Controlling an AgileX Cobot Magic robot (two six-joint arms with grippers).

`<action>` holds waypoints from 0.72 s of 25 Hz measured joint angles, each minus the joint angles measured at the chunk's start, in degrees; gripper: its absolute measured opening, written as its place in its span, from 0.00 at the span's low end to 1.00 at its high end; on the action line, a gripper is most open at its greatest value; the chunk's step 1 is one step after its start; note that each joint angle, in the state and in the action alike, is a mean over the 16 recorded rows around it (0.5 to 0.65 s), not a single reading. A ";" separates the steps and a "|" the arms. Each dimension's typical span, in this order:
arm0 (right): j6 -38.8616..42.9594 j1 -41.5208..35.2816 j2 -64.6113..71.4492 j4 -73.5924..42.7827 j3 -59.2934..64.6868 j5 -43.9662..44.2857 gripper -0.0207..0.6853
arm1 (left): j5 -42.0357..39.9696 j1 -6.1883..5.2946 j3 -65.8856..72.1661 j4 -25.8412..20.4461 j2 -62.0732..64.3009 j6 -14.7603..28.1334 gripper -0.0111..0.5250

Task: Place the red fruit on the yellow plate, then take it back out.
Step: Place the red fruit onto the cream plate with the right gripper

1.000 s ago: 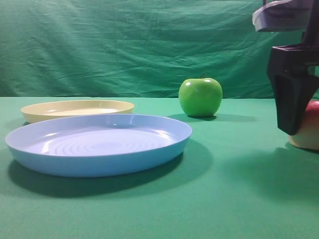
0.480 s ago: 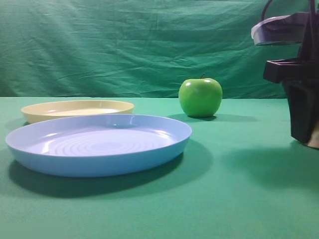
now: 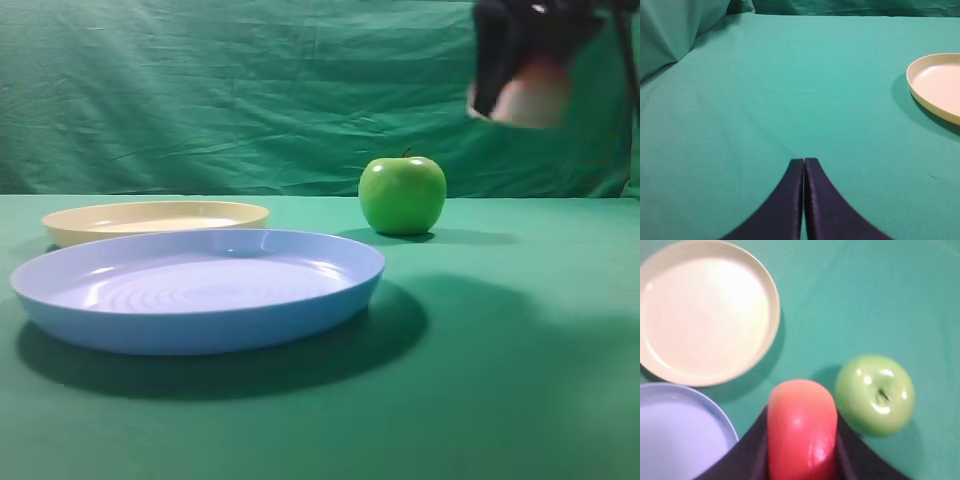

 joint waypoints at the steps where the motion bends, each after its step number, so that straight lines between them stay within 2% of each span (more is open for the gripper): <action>1: -1.26 0.92 1.55 0.81 -2.12 -0.36 0.31 | 0.00 0.00 0.00 0.00 0.00 0.00 0.02; 12: -15.26 6.96 19.84 9.52 -15.84 -7.07 0.32 | 0.00 0.00 0.00 0.00 0.00 0.00 0.02; 14: -17.18 7.46 22.08 10.59 -16.52 -8.57 0.37 | 0.00 0.00 0.00 0.00 0.00 0.00 0.02; 18: -19.69 8.05 25.17 12.09 -16.97 -10.91 0.51 | 0.00 0.00 0.00 0.00 0.00 0.00 0.02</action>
